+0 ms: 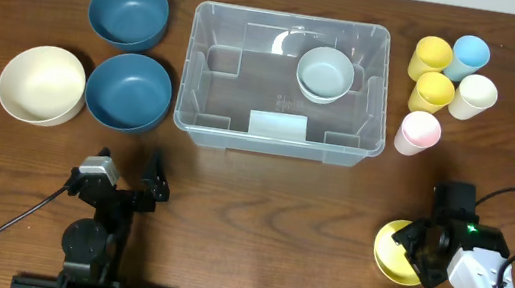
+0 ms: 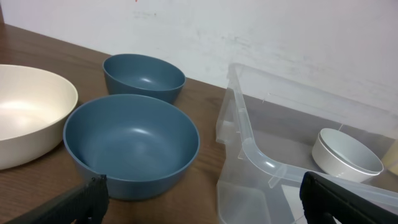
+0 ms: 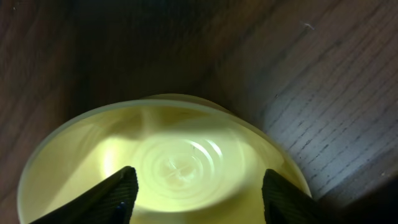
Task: Pack container
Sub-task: 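Lower the right gripper onto the yellow bowl rim and grasp it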
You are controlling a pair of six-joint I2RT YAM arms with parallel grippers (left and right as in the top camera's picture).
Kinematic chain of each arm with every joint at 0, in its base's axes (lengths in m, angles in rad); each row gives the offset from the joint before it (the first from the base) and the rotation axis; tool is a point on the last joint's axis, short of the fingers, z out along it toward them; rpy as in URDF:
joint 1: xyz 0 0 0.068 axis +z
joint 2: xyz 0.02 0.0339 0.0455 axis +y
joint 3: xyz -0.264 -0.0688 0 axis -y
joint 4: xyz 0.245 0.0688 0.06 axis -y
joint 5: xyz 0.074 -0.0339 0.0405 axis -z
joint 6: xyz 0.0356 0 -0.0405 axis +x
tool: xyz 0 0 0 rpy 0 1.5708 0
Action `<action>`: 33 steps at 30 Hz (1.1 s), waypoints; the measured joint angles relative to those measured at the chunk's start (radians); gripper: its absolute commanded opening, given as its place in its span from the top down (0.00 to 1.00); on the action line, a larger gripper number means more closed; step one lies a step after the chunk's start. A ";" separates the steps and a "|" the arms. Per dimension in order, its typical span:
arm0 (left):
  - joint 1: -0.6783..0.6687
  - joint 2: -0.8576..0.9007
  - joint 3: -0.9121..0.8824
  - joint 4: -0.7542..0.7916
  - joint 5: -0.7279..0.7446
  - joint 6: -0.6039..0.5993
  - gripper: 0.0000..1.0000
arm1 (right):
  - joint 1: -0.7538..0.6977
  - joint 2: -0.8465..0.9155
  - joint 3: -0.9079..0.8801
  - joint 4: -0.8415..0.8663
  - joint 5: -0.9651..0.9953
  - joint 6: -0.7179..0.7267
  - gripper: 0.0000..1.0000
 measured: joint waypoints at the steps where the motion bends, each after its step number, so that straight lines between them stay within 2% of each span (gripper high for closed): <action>1: 0.000 0.000 0.000 0.000 0.000 0.000 0.02 | 0.000 0.000 -0.003 0.002 0.003 0.000 0.37; 11: 0.000 0.000 0.000 0.000 0.000 0.000 0.02 | 0.000 0.001 -0.028 0.112 0.023 0.000 0.35; 18: 0.000 0.000 0.000 0.000 0.000 0.000 0.02 | -0.032 0.002 -0.028 0.146 0.034 -0.001 0.38; 22: 0.000 0.000 0.000 0.000 0.000 0.000 0.02 | -0.036 0.002 -0.027 0.147 0.024 -0.032 0.31; 26: 0.000 0.000 0.000 0.000 0.000 0.000 0.02 | -0.036 0.003 0.017 0.076 -0.003 -0.082 0.28; 33: 0.000 0.000 0.000 0.000 0.000 0.000 0.02 | -0.036 0.003 0.220 -0.090 -0.031 -0.161 0.28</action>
